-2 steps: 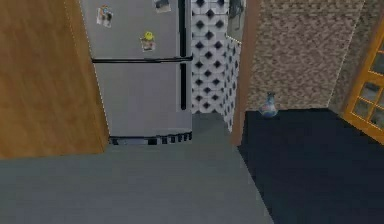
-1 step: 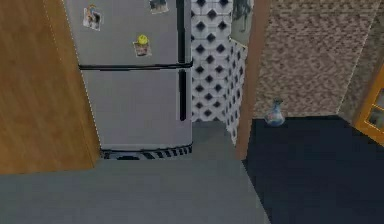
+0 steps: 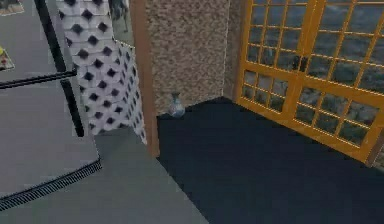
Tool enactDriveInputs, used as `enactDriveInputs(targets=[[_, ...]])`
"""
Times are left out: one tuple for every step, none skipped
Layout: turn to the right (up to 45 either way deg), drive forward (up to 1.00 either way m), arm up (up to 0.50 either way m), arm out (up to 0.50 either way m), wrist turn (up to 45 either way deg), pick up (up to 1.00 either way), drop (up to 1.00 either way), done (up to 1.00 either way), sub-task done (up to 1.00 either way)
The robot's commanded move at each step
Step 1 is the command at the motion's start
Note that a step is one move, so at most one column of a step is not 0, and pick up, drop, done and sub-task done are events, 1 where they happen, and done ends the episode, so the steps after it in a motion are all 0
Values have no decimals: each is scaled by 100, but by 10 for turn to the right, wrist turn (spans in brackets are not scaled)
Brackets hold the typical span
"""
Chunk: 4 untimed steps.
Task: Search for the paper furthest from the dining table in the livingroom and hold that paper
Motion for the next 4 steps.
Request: enactDriveInputs(targets=[[0, 40, 0, 0, 0, 0, 0, 0, 0], [450, 0, 0, 0, 0, 0, 0, 0, 0], [240, 0, 0, 0, 0, 0, 0, 0, 0], [0, 95, 0, 0, 0, 0, 0, 0, 0]])
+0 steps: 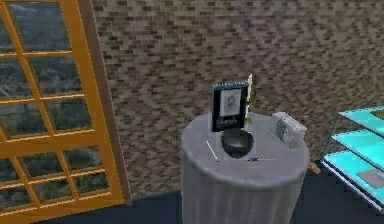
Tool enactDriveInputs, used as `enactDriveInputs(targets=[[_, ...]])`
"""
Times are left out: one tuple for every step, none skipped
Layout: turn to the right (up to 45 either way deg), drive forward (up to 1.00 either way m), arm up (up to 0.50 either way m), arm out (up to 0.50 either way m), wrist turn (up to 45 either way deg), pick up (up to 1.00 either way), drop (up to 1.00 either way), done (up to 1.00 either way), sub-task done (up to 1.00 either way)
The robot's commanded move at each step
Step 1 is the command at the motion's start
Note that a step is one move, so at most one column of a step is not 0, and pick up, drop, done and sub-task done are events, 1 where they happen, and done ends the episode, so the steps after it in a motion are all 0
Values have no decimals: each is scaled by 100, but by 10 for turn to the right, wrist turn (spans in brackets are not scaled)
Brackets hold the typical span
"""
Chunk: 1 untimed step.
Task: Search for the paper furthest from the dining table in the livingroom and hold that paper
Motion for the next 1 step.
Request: enactDriveInputs(targets=[[0, 20, 0, 0, 0, 0, 0, 0, 0]])
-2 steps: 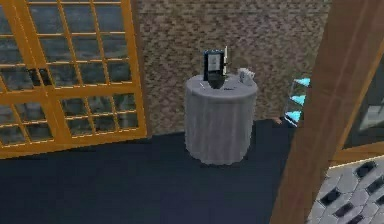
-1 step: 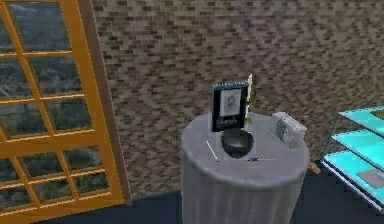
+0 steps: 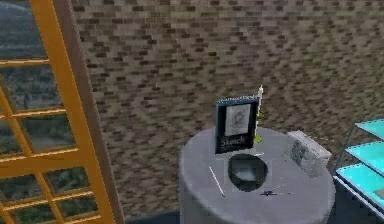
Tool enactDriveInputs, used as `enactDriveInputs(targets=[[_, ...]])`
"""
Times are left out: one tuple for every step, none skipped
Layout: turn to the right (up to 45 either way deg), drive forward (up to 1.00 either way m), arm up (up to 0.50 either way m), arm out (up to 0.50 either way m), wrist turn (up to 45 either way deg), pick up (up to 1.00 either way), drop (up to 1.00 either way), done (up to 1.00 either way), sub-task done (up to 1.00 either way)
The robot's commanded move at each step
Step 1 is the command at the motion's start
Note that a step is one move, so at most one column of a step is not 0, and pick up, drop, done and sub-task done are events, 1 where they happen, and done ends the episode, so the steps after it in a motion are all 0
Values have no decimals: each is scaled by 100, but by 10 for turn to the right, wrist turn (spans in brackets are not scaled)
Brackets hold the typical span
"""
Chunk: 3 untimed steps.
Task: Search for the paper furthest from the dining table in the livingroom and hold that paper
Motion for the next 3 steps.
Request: enactDriveInputs(targets=[[-450, 0, 0, 0, 0, 0, 0, 0, 0], [-450, 0, 0, 0, 0, 0, 0, 0, 0], [-450, 0, 0, 0, 0, 0, 0, 0, 0]])
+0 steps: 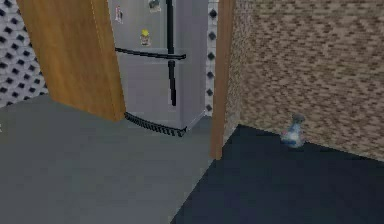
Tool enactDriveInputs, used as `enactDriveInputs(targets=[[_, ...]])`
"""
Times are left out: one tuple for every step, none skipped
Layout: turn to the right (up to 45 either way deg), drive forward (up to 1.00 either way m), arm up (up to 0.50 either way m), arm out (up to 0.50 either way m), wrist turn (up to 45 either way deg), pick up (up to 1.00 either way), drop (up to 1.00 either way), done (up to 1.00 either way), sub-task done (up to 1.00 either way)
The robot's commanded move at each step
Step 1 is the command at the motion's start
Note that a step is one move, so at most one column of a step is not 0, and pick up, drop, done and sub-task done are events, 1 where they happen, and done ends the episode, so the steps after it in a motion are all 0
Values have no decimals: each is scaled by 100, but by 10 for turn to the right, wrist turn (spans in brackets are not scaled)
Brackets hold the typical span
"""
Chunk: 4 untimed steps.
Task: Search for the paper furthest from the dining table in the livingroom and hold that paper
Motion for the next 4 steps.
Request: enactDriveInputs(targets=[[-150, 0, 0, 0, 0, 0, 0, 0, 0], [0, 20, 0, 0, 0, 0, 0, 0, 0], [-450, 0, 0, 0, 0, 0, 0, 0, 0], [-450, 0, 0, 0, 0, 0, 0, 0, 0]])
